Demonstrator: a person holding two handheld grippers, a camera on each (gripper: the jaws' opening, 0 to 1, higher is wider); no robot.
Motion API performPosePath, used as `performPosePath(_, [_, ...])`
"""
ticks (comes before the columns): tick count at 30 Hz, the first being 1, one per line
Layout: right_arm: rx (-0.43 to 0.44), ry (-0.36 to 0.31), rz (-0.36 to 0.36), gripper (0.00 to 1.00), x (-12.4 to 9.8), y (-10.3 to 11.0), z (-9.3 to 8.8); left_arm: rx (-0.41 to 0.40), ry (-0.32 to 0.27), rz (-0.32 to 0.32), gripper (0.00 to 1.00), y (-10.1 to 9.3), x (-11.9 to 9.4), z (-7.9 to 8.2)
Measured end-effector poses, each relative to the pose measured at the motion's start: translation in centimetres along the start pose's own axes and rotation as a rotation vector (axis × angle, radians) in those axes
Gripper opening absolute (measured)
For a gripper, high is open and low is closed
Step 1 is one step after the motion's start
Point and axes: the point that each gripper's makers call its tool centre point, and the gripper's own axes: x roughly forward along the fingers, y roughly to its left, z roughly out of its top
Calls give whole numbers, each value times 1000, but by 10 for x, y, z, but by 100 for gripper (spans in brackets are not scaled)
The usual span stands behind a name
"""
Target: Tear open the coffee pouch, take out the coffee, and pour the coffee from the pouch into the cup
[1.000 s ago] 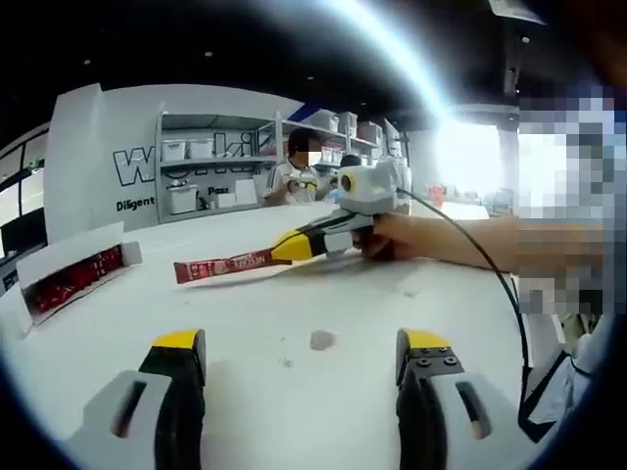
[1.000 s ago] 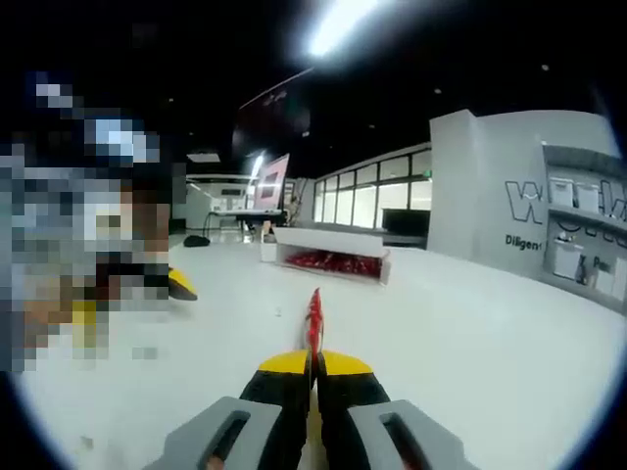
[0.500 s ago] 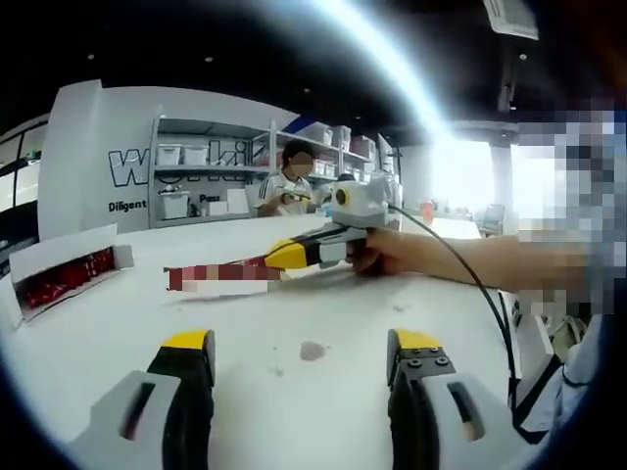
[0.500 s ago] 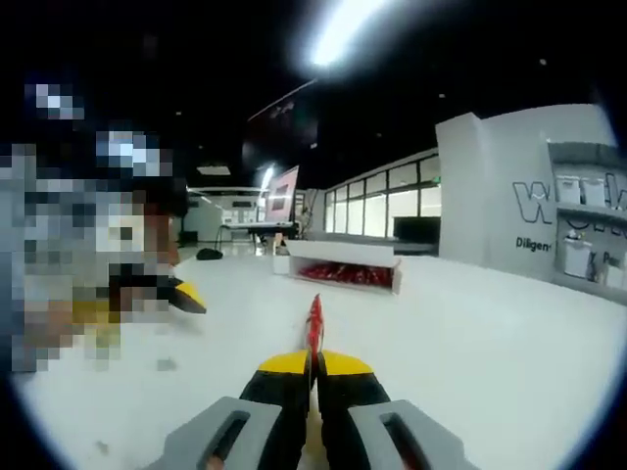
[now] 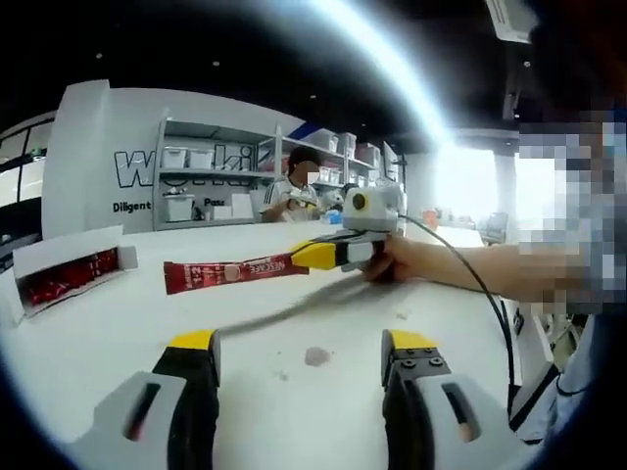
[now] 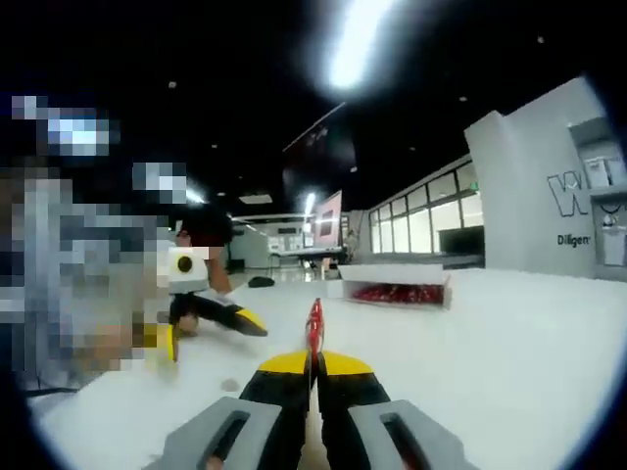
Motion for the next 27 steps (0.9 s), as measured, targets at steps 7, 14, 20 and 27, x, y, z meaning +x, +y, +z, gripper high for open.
performPosePath(7, [4,-9,93,4,-6,23,0,-20,-8,23,69,6,-1,2])
performPosePath(14, [11,-11,220,4,-11,48,0,-66,-43,30,64,10,-5,7])
performPosePath(20, [45,-90,240,4,-26,46,14,-90,-66,30,62,10,-6,10])
performPosePath(27, [44,-98,308,4,-30,62,16,-102,-79,24,49,10,-6,13])
